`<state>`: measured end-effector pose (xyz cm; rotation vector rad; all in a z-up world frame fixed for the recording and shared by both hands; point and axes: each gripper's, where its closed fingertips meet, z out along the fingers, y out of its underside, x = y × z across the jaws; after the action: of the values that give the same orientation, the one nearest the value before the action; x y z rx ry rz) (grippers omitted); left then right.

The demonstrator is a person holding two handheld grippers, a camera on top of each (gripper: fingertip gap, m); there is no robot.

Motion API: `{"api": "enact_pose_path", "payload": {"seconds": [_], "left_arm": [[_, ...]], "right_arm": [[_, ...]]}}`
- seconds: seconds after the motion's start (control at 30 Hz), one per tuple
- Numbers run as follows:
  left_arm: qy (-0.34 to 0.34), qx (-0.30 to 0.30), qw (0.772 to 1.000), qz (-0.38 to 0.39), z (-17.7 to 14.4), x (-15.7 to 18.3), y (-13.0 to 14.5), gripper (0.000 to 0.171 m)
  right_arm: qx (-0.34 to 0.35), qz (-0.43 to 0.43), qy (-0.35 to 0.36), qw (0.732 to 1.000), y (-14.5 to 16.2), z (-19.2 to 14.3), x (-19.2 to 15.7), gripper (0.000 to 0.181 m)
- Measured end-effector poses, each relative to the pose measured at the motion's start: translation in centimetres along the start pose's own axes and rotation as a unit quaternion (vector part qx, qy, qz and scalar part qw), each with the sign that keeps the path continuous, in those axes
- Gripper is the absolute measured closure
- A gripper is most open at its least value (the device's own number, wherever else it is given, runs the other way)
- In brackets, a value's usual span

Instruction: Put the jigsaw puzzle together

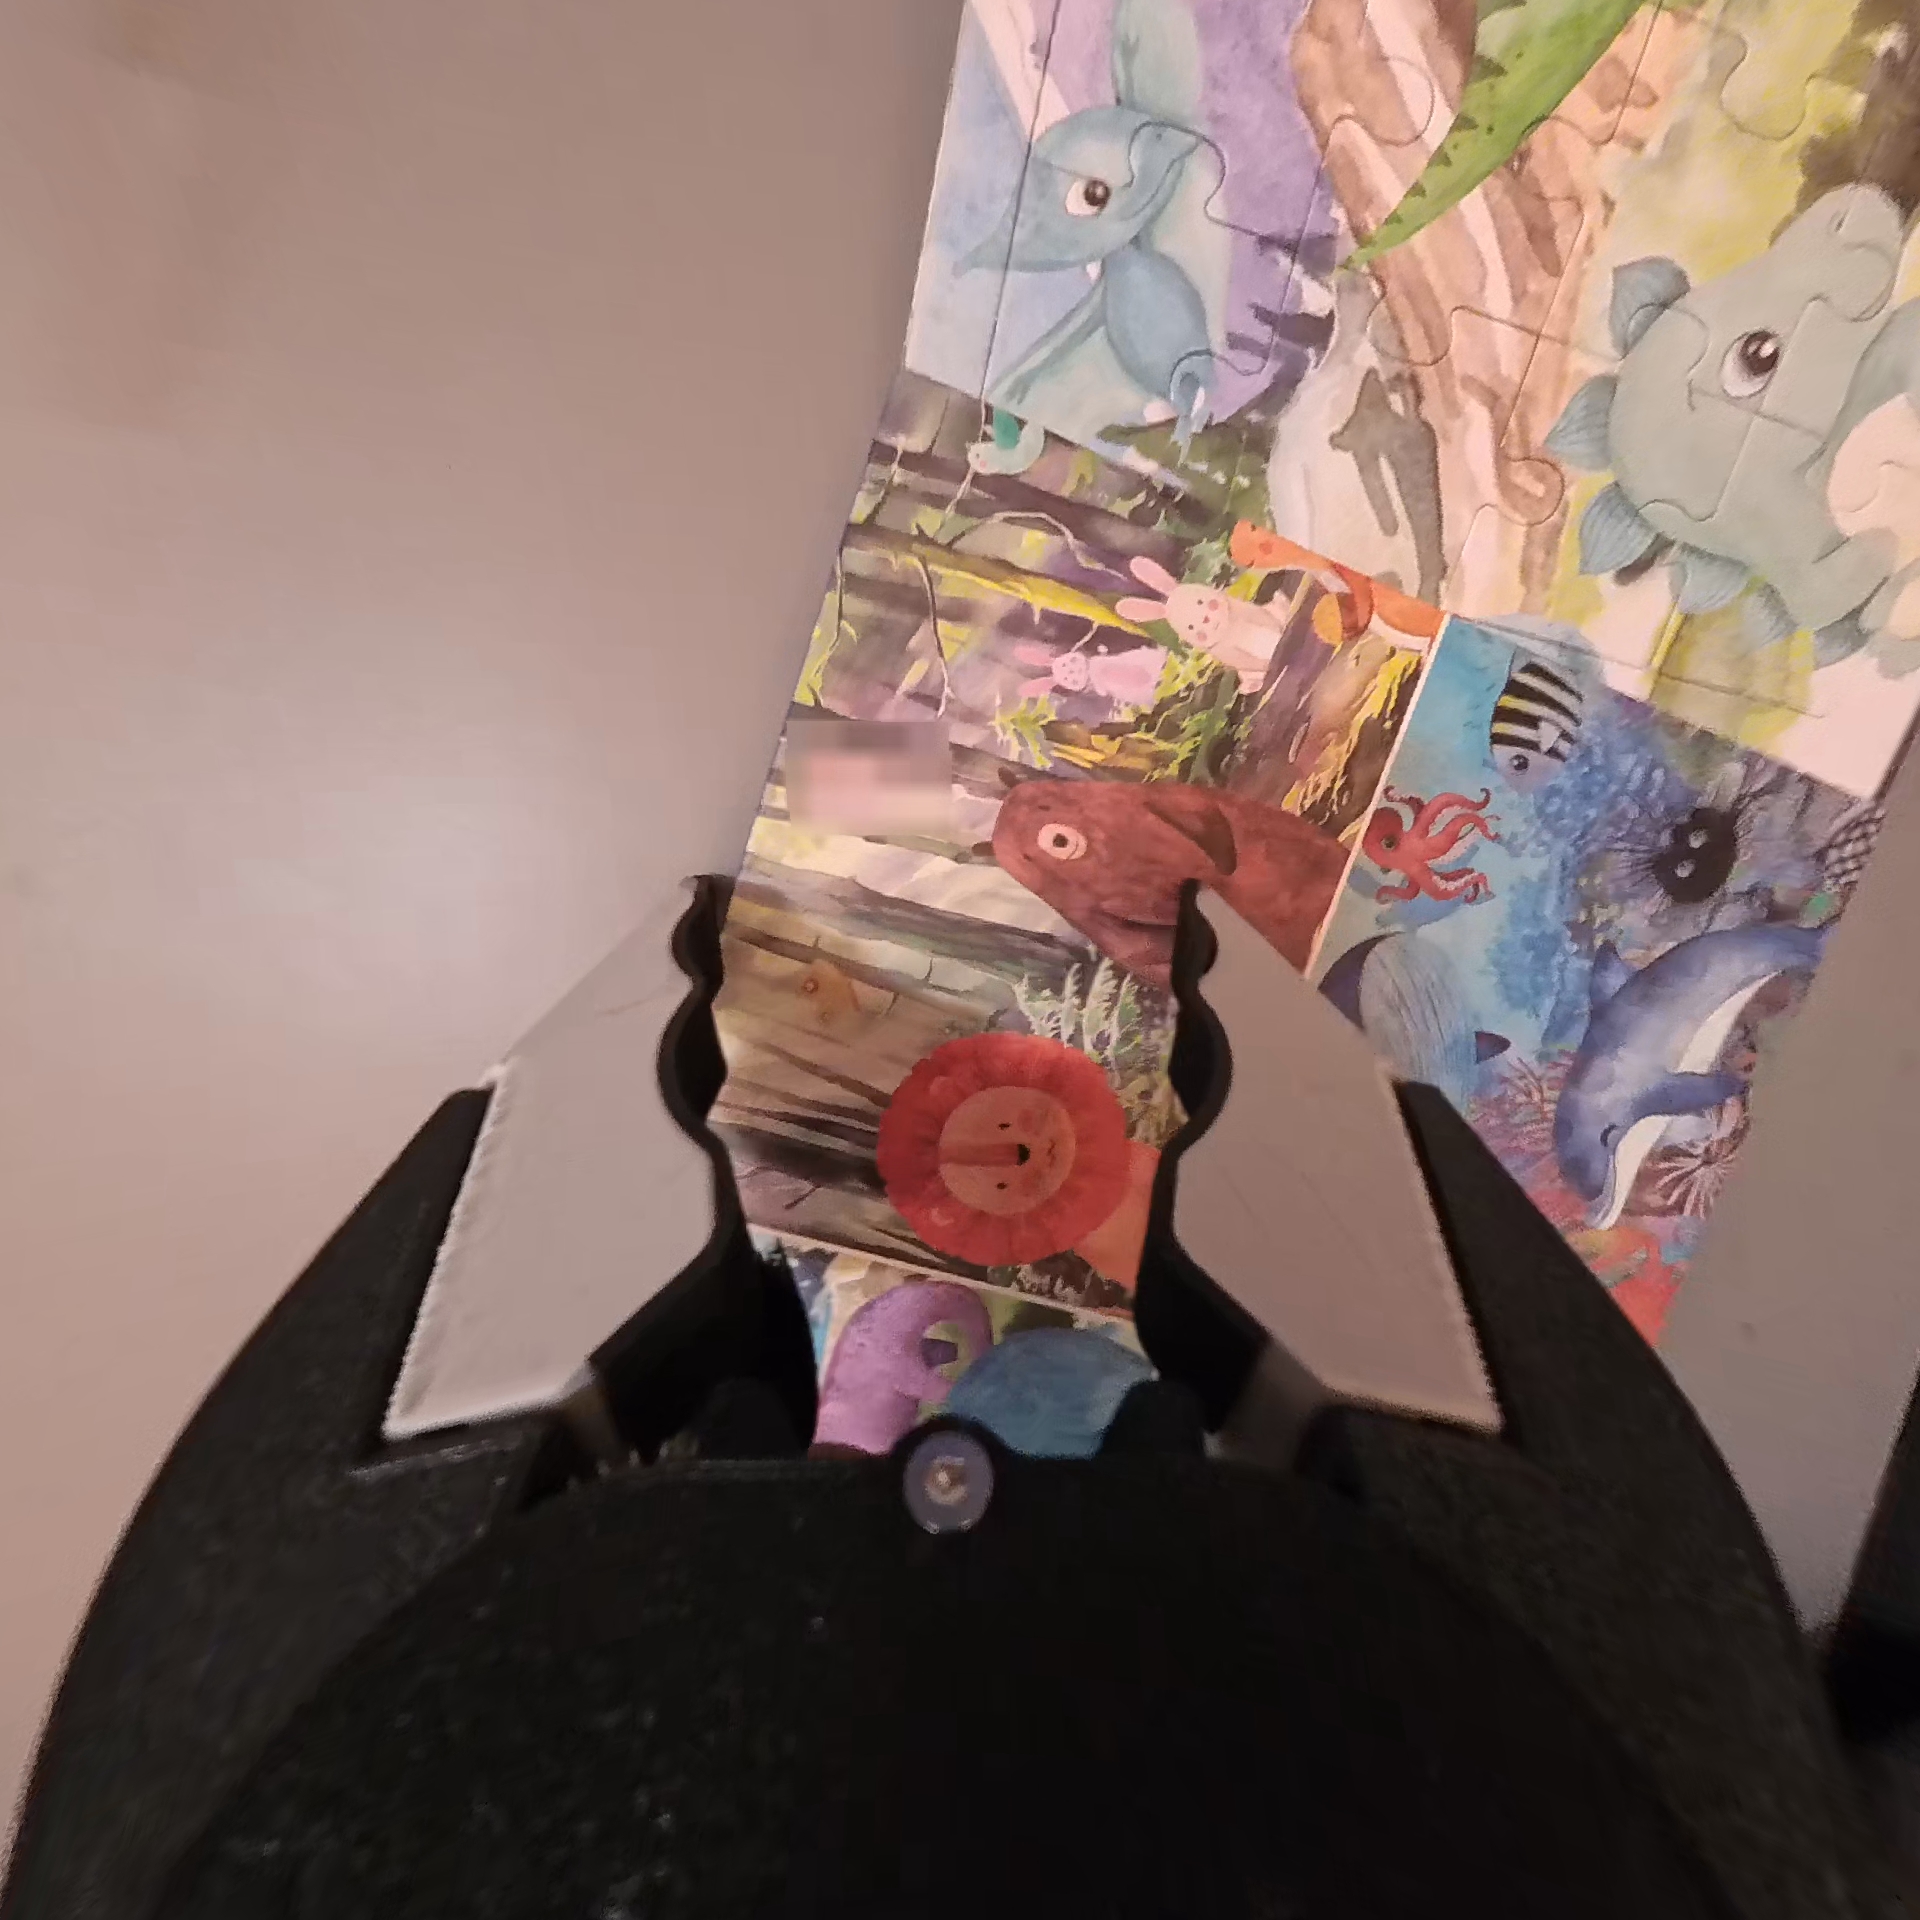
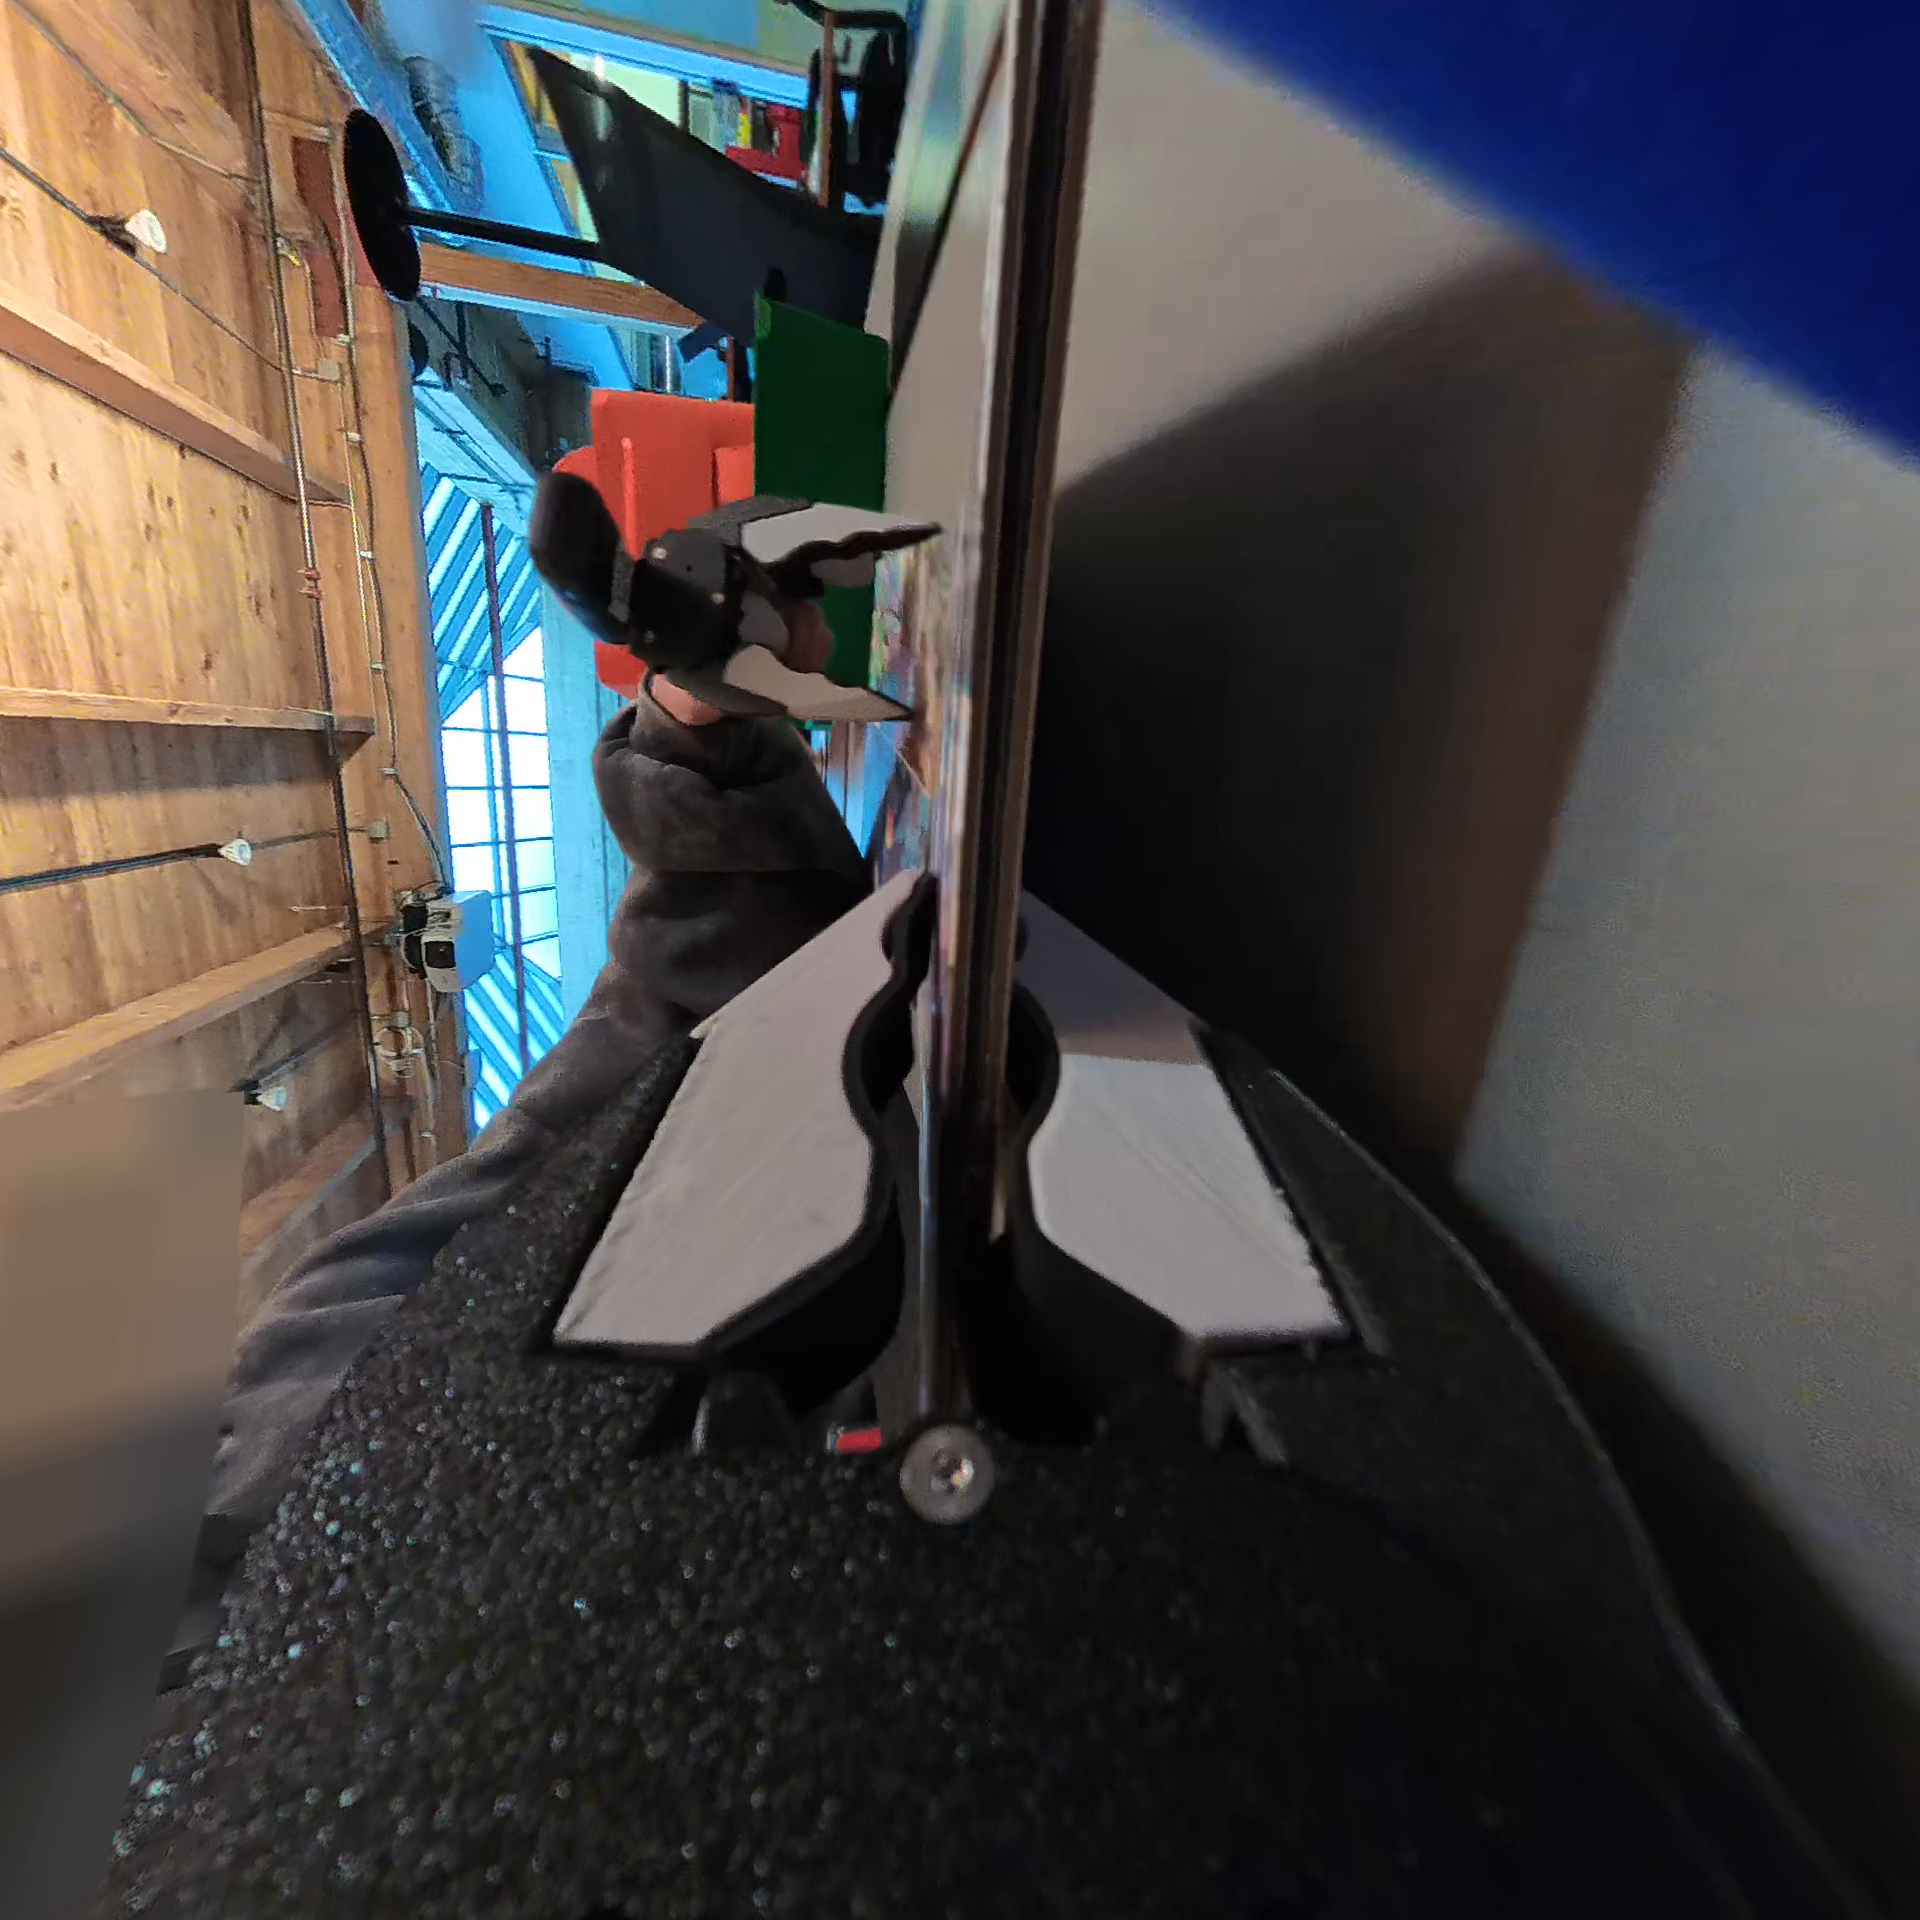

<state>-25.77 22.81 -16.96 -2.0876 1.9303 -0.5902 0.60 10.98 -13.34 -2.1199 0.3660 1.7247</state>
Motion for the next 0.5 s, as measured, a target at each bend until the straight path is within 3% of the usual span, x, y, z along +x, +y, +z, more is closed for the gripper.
{"api": "enact_pose_path", "payload": {"seconds": [0.03,0.13,0.2,0.27,0.37,0.5], "left_arm": [[-0.002,0.005,1.0,-0.01,-0.2,0.3,0.0,0.08],[-0.038,0.053,0.997,-0.033,-3.1,1.9,0.5,0.074],[-0.091,0.108,0.988,-0.062,-6.3,3.1,2.1,0.078],[-0.169,0.141,0.969,-0.11,-9.3,3.5,5.9,0.086],[-0.236,0.163,0.936,-0.202,-12.2,4.7,13.5,0.088],[-0.2,0.196,0.91,-0.304,-12.2,7.6,19.9,0.078]], "right_arm": [[-0.001,-0.006,0.007,1.0,0.2,0.1,0.7,0.174],[-0.011,-0.015,0.019,1.0,0.6,-0.1,0.6,0.171],[-0.03,-0.062,0.083,0.994,1.3,-0.2,1.7,0.147],[-0.038,-0.129,0.116,0.984,1.7,-0.4,2.0,0.149],[-0.039,-0.24,0.16,0.957,1.7,-0.8,2.0,0.134],[-0.085,-0.344,0.163,0.921,3.2,-0.9,1.3,0.1]]}}
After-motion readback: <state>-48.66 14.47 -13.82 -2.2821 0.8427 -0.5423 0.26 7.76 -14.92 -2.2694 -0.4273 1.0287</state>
